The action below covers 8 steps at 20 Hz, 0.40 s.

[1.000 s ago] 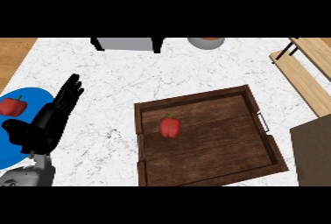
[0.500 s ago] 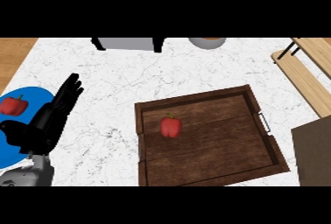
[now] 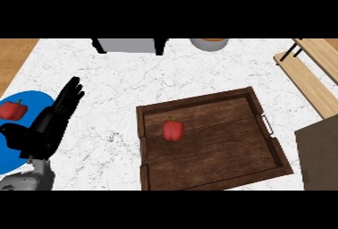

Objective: Pick the eggplant from the tray and place it in the tiered shelf

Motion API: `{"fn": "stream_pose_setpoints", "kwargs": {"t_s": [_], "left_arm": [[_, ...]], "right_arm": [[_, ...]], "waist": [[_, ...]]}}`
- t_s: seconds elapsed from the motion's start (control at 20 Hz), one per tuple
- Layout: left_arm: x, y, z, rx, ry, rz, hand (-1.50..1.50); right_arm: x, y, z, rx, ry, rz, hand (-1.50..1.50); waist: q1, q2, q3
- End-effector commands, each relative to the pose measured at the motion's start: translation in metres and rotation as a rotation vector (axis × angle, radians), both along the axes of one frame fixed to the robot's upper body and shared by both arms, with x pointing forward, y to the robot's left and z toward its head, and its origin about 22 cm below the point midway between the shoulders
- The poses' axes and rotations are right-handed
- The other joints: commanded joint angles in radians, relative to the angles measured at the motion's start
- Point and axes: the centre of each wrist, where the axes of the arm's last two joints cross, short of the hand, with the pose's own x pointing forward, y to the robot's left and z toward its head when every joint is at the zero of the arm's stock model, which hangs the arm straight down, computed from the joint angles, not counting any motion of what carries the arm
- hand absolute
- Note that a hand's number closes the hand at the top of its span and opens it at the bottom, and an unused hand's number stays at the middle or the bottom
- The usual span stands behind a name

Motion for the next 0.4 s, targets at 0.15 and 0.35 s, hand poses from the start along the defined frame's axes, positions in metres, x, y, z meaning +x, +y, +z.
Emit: {"fn": "stream_pose_setpoints", "kwargs": {"t_s": [0.15,0.35], "left_arm": [[-0.009,0.010,-0.013,0.003,0.024,0.035,0.00],[-0.010,0.002,-0.009,0.001,0.044,0.054,0.00]], "right_arm": [[-0.034,0.043,0.037,0.111,-0.434,-0.069,-1.50],[-0.058,0.077,0.044,0.093,-0.491,-0.022,-1.50]], "waist": [[-0.036,-0.020,0.000],[-0.053,-0.028,0.001]]}}
